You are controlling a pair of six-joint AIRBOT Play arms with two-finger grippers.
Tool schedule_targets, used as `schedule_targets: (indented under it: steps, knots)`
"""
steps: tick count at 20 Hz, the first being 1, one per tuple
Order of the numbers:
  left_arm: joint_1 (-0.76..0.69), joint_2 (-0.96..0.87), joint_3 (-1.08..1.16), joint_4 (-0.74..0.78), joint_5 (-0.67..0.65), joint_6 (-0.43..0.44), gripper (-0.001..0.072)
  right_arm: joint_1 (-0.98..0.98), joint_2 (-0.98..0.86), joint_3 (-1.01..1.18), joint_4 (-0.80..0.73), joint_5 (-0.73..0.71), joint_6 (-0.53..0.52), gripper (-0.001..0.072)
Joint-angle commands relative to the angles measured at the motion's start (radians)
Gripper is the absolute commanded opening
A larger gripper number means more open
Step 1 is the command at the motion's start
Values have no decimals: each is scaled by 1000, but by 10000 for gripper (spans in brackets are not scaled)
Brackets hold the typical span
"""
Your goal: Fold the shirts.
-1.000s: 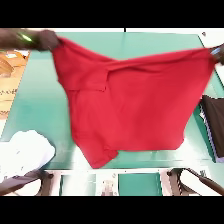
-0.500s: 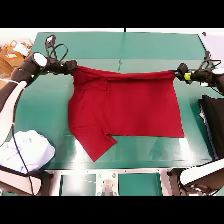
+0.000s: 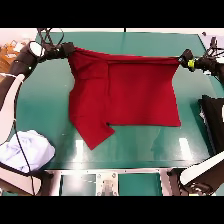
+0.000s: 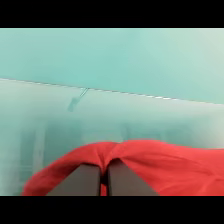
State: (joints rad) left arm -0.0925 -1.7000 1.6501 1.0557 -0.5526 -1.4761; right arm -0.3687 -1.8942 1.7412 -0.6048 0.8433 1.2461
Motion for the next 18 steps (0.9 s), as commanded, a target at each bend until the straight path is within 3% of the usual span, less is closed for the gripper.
schedule_targets:
  steps: [1,4,6,12,18]
  knots:
    - [1,-22,8,43,-156,-1,26,-3,-31,11,-56,122,3,16]
    - [1,-50,6,158,-433,-18,25,-32,-30,8,-261,308,18,15]
    - [1,-63,5,233,-584,-17,25,-64,-30,-5,-311,402,21,15]
    - [1,-97,-54,240,-579,-39,25,-78,-30,-108,-314,421,6,16]
    - [1,-113,-53,112,-625,-9,26,-91,-30,-110,-347,430,60,18]
